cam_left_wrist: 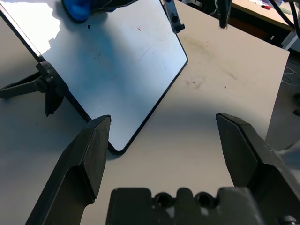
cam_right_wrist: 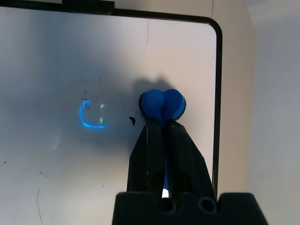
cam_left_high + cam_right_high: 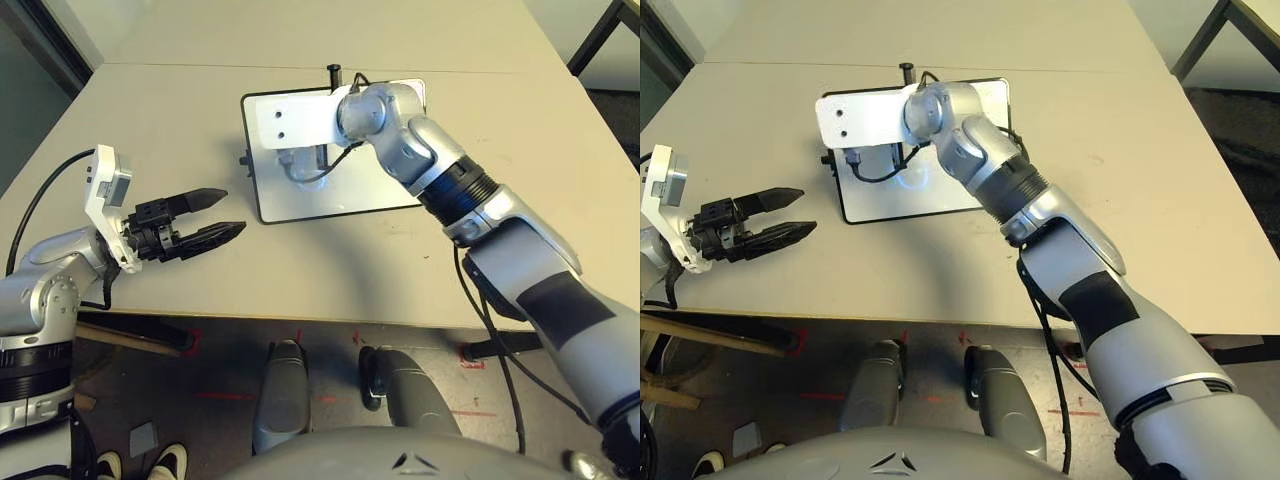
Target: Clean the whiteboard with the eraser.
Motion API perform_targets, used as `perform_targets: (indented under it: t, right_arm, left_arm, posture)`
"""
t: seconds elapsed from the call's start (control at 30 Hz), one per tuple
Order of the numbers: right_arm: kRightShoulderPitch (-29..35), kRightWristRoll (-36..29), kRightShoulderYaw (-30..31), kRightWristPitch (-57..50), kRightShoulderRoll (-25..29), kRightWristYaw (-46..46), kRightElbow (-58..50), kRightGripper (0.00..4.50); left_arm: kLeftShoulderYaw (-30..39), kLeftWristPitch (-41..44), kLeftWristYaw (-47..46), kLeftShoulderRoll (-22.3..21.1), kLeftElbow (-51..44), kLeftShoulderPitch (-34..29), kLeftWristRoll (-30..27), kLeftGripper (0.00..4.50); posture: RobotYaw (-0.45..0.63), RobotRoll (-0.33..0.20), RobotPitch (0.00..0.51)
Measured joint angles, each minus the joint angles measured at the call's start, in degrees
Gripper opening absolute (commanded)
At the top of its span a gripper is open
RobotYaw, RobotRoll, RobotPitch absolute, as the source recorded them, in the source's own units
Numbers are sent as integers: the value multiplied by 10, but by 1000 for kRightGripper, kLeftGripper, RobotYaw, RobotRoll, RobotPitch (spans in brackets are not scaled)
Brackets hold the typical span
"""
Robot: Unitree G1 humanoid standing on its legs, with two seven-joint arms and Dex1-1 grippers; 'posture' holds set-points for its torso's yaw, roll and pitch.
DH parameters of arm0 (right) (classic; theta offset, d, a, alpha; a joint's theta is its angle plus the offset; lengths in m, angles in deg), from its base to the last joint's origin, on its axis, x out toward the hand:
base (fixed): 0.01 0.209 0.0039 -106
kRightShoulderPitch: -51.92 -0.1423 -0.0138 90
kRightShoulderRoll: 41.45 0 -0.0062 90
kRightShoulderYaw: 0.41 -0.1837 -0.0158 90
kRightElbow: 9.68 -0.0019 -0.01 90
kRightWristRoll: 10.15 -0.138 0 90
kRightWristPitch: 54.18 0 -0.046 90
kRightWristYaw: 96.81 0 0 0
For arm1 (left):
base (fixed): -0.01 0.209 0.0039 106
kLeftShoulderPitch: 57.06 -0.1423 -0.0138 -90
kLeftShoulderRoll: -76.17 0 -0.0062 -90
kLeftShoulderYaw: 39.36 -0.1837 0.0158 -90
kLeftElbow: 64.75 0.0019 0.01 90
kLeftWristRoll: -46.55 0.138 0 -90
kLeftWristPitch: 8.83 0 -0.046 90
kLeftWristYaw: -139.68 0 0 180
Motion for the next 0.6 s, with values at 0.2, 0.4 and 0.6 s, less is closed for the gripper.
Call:
perform_targets:
  t: [0.2,0.4,0.6]
  right_arm:
    - [2,6,1,3,2,7,-5,14]
    - [31,6,10,2,11,31,-43,14]
    - [50,12,19,1,12,35,-56,14]
  left_arm:
    - [-4,0,0,1,4,12,0,4500]
    - [-12,-1,1,1,11,24,1,4500]
    - [-13,-2,4,1,11,26,1,4500]
  posture:
    - [350,0,140]
    - [341,0,142]
    - [341,0,144]
